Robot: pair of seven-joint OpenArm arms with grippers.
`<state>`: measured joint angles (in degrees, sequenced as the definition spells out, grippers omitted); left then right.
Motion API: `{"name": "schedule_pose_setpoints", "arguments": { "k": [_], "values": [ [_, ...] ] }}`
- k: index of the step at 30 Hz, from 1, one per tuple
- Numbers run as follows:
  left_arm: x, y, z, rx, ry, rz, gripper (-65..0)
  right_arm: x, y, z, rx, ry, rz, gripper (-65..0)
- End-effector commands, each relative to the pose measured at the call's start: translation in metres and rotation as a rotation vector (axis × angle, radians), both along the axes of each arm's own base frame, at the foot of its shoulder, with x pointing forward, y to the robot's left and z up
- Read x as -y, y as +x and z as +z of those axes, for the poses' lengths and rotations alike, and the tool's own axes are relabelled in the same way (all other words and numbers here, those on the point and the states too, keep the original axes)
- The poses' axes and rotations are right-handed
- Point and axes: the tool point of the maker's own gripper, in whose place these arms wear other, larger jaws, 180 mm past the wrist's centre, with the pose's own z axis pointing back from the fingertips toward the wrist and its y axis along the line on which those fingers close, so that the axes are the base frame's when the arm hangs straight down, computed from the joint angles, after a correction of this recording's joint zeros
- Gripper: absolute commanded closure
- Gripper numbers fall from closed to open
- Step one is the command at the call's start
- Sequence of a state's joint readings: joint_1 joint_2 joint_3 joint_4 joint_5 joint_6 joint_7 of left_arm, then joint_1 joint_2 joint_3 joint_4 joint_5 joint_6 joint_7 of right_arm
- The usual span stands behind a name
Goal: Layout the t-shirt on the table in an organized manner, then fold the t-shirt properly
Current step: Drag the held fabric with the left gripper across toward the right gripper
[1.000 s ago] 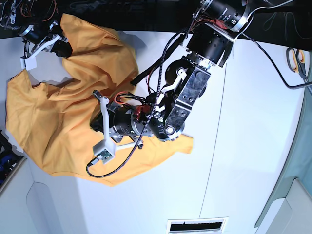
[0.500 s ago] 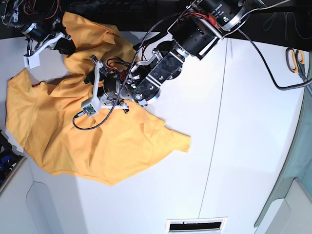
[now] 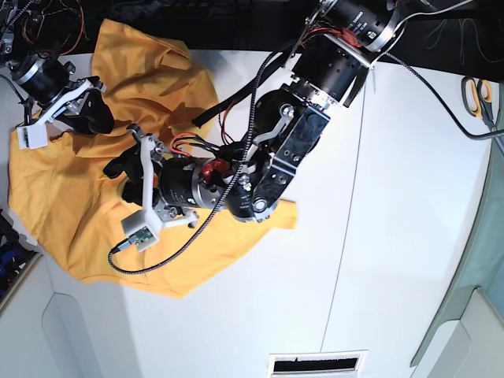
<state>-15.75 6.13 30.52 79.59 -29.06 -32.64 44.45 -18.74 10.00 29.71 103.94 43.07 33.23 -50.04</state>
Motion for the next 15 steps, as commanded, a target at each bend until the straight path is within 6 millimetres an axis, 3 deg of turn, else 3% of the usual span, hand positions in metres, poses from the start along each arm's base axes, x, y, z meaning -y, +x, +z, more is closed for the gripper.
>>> {"name": "schedule_pose_setpoints", "arguments": {
  "k": [1,6,11,15],
  "values": [
    [0.001,0.010,0.020,0.040,-0.052,0.007,-31.4,0.000,0.007,0.015,0.057,-0.005,0.009,-23.8],
    [-0.020,0.019,0.018,0.011,-0.082,0.041,-31.4,-0.019,0.011,0.025,0.091,0.003,0.038,-24.8],
    [-0.028,0.017,0.012,-0.007,-0.071,0.039,-31.4,-0.077,0.003,0.009,0.058,0.037,0.145,-34.3],
    [-0.026,0.016,0.016,-0.016,-0.095,0.036,-31.4,-0.122,0.003,-0.003,0.080,-0.059,0.261,-34.7]
  ]
}}
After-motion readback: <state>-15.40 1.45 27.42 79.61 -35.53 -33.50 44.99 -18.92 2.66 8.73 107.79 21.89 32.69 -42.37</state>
